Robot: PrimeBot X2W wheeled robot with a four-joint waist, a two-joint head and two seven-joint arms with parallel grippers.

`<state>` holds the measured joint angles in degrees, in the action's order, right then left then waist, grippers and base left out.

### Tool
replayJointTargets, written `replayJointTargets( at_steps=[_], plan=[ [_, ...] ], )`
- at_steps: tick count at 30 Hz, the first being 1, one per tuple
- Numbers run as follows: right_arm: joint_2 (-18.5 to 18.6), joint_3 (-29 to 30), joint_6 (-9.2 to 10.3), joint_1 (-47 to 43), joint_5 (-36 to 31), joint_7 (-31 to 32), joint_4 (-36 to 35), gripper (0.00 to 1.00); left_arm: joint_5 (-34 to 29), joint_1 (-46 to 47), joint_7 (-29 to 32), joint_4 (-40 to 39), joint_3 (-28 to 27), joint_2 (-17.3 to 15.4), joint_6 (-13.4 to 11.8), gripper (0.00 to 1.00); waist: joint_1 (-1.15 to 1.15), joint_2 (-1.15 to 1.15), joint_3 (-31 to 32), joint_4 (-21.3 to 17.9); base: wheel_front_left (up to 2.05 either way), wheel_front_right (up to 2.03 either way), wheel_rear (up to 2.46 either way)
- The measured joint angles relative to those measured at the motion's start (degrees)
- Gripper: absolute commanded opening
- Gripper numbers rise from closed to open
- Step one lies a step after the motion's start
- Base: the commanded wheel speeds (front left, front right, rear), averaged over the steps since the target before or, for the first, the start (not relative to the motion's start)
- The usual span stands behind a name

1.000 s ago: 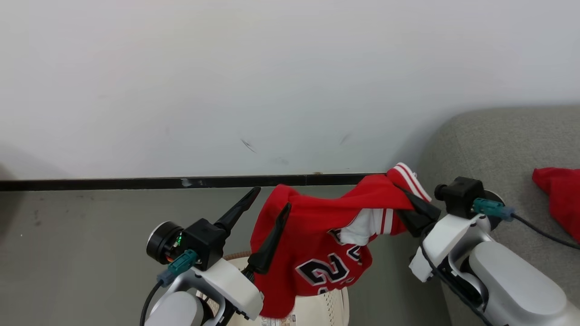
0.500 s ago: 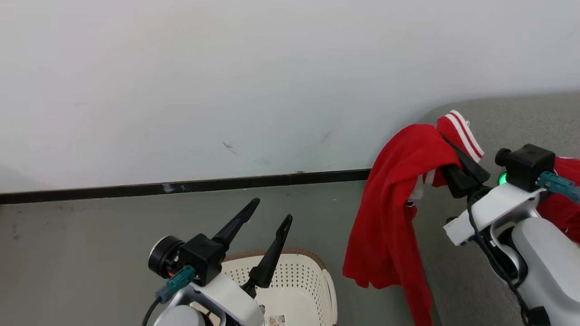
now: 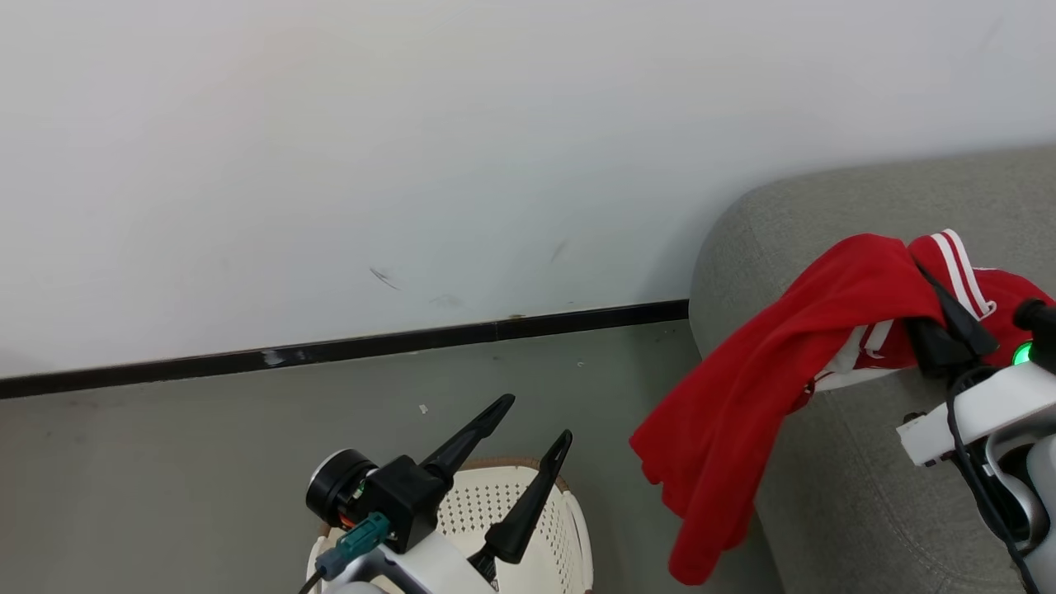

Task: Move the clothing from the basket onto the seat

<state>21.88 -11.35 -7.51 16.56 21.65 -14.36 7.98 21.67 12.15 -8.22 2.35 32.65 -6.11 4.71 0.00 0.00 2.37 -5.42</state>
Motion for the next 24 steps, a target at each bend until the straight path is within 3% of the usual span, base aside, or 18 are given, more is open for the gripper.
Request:
replayJointTargets(
  at_steps=[16, 24],
  plan=[
    [-0.04, 8.04, 0.0, -8.02, -2.6, 0.0, -5.67, 0.0, 0.02, -0.8, 0.02, -0.46, 2.83, 0.46, 0.56, 1.0, 0.0, 0.0, -0.37, -5.16, 0.0, 0.0, 0.0],
    [-1.05, 5.92, 0.0, -9.04, -1.93, 0.0, -6.81, 0.0, 0.01, -0.8, 0.01, -0.91, 2.93, 0.52, 0.56, 1.0, 0.0, 0.0, -0.99, -7.56, 0.0, 0.0, 0.0]
  ],
)
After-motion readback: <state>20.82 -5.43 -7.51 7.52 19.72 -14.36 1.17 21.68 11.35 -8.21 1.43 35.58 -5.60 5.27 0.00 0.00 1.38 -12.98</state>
